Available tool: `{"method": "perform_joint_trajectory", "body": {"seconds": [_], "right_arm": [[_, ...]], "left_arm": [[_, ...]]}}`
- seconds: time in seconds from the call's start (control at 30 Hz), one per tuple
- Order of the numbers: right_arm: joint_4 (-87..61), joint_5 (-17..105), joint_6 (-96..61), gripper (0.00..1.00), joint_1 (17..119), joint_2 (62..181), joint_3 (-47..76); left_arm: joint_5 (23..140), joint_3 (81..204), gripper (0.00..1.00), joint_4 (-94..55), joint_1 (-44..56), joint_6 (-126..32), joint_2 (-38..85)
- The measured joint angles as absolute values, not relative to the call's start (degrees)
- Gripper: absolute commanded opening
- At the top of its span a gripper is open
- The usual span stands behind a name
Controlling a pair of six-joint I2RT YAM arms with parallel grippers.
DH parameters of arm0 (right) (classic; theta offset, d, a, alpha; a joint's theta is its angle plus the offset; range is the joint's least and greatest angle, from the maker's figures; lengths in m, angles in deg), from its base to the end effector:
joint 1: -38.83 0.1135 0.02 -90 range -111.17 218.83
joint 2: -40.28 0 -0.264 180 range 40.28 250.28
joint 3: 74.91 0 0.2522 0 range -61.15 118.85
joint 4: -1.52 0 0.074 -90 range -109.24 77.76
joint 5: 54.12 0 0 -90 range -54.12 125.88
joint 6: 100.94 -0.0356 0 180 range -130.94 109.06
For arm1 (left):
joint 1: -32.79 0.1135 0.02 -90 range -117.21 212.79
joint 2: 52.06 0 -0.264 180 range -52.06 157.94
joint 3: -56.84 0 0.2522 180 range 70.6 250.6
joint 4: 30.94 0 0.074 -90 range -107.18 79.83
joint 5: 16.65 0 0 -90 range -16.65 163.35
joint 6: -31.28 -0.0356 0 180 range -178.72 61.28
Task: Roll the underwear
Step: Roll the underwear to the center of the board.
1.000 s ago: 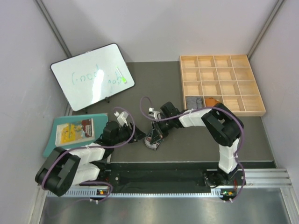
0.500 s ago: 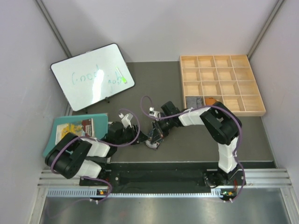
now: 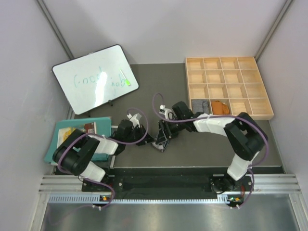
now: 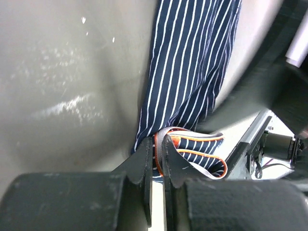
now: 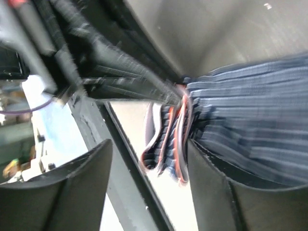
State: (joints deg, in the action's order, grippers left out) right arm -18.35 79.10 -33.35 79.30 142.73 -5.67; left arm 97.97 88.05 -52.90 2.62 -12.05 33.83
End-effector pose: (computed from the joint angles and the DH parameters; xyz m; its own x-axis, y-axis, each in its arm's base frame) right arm 0.2489 0.2444 0.1533 -0.8619 -0.3702 -0.3466 -0.4947 0.4635 0.7351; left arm 0.1969 -0.1316 0.1135 -0.8734 -0.2572 -0.4135 0.1815 0.6160 -0.7665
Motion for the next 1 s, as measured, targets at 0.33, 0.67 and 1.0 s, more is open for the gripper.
{"method": "perform_joint_trajectory", "body": {"seconds": [0.33, 0.67, 1.0], "right_arm": [[-8.7, 68.1, -44.3, 0.81, 79.2, 123.1, -24.8], [0.2, 60.4, -47.0, 0.81, 81.6, 124.2, -29.7], [0.3, 52.7, -46.0, 0.61, 86.0, 128.8, -25.8]], "left_arm": [[99.3, 93.6, 0.0, -44.8, 2.5, -10.7, 35.9], [101.1, 97.7, 0.0, -39.0, 2.7, -10.5, 37.6], [101.2, 98.7, 0.0, -37.1, 2.7, -10.4, 37.8]]}}
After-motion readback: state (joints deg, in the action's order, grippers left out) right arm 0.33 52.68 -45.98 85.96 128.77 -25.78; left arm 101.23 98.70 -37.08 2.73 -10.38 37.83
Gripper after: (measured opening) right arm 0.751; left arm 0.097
